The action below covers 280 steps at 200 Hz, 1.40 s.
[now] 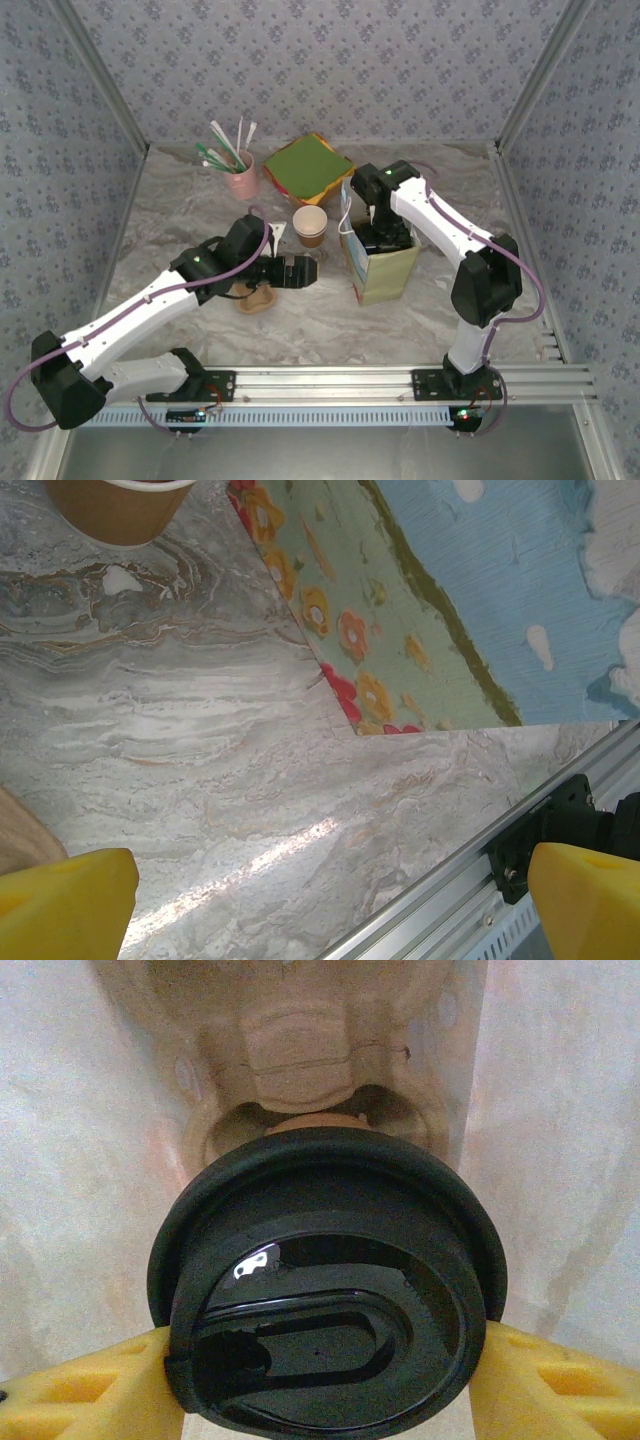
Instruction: Pack the takeout coffee
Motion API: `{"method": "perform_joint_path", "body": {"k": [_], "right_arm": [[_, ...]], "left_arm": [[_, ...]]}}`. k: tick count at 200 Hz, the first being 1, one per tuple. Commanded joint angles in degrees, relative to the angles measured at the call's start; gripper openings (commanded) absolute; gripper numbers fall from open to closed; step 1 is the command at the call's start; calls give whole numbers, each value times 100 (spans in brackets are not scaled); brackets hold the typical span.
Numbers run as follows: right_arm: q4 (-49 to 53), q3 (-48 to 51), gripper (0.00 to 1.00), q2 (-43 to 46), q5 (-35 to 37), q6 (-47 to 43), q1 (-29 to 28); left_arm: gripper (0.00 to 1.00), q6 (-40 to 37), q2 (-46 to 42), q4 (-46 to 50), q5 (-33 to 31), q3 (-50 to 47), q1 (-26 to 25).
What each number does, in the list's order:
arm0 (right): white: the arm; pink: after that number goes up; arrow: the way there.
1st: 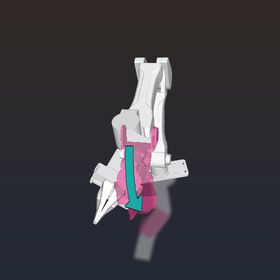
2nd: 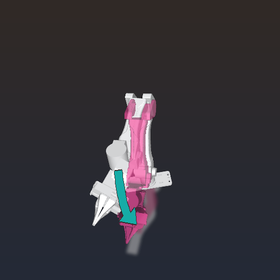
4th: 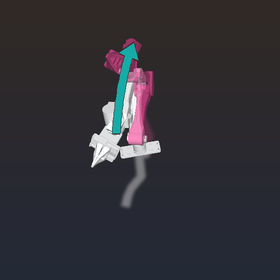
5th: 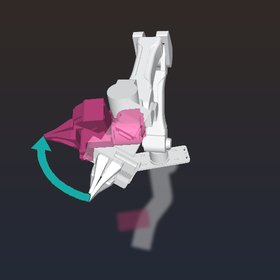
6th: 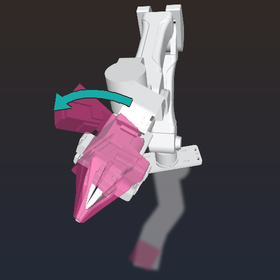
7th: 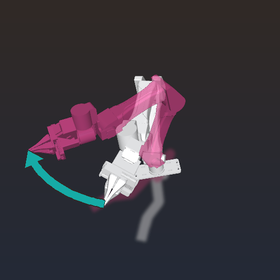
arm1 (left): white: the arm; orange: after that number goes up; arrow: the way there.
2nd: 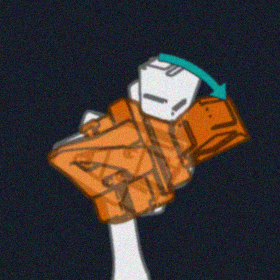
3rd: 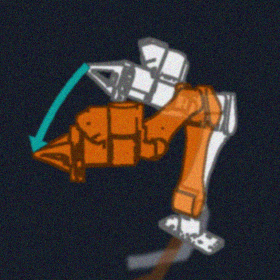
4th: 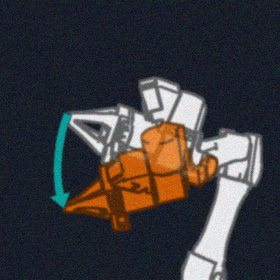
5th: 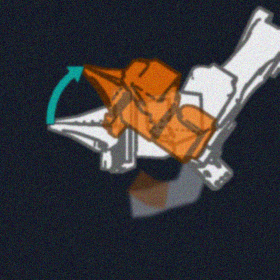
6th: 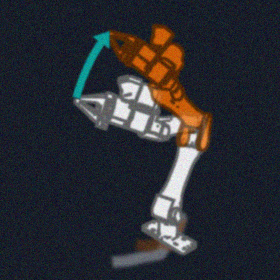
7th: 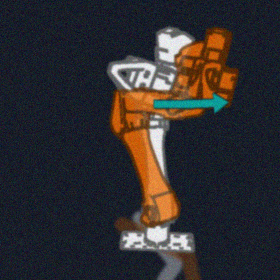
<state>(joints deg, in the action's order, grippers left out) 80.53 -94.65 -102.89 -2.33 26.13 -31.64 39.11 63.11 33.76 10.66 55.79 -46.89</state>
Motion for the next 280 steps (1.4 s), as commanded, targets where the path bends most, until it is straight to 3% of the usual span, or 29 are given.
{"method": "perform_joint_path", "body": {"k": [1,280], "right_arm": [[113,26,67,131,47,6,10],[-268,411,67,94,15,-3,34]], "left_arm": [[100,43,-62,-18,-76,248,-31],[100,83,-131,51,-140,214,-76]]}}
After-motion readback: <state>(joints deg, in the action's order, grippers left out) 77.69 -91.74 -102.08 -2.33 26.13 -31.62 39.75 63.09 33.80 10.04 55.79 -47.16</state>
